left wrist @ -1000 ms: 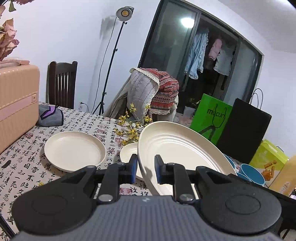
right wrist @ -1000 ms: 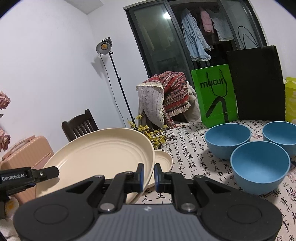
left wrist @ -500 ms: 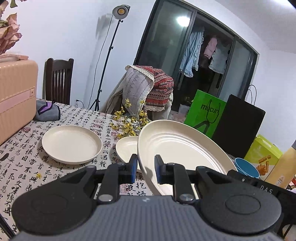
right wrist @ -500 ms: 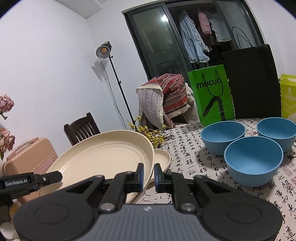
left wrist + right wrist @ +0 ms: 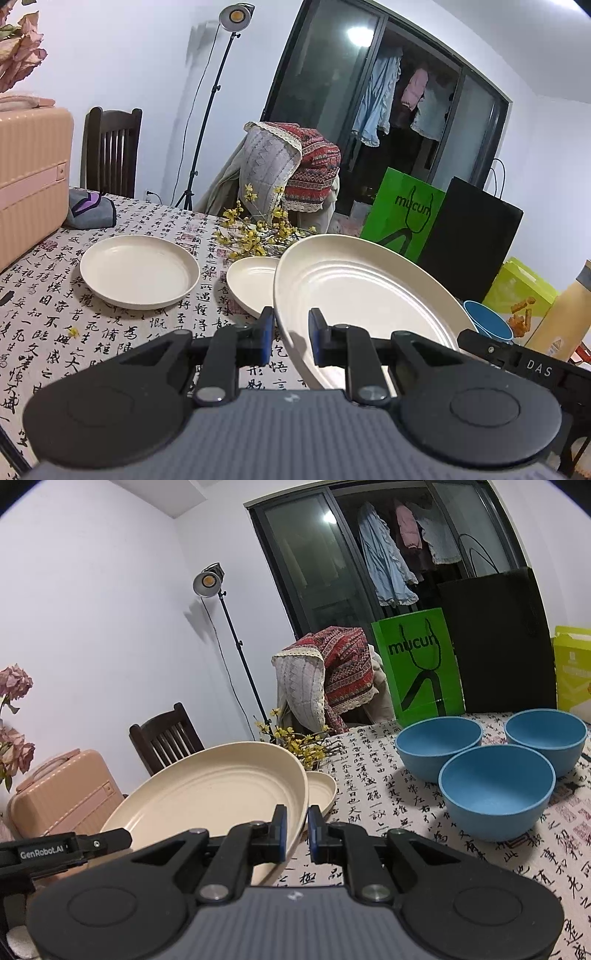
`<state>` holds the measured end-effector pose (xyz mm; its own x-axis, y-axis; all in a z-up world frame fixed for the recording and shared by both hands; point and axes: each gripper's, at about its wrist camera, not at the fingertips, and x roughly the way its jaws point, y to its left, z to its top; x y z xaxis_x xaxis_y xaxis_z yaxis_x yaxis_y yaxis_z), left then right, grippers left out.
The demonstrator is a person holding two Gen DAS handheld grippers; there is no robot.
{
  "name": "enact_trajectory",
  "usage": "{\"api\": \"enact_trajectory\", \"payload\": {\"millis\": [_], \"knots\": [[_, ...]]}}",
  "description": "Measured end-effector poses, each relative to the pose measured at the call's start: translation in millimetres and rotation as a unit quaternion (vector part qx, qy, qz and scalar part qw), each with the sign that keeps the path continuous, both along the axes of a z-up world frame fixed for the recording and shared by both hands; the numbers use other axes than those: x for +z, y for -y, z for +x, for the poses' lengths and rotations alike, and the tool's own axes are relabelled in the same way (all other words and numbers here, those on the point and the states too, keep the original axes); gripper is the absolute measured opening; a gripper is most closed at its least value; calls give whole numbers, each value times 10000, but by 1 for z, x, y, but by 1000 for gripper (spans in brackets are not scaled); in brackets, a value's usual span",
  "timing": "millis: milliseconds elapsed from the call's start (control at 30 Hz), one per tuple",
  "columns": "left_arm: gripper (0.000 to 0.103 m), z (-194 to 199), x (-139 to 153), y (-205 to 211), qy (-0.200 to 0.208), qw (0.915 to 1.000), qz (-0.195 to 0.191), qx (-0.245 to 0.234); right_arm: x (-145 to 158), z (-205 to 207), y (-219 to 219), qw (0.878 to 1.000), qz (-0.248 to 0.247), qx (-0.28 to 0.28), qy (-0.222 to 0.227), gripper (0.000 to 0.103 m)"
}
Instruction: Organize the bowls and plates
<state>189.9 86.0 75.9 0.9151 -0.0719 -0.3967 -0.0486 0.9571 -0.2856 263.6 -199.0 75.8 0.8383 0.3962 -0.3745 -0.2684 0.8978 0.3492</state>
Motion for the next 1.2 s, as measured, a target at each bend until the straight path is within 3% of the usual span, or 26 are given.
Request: {"api": "enact_trajectory", "payload": {"millis": [1200], "knots": [[20,-21,-27,26,-54,9993,49,-373,-23,-35,30,9995,93,-288,44,11]]}}
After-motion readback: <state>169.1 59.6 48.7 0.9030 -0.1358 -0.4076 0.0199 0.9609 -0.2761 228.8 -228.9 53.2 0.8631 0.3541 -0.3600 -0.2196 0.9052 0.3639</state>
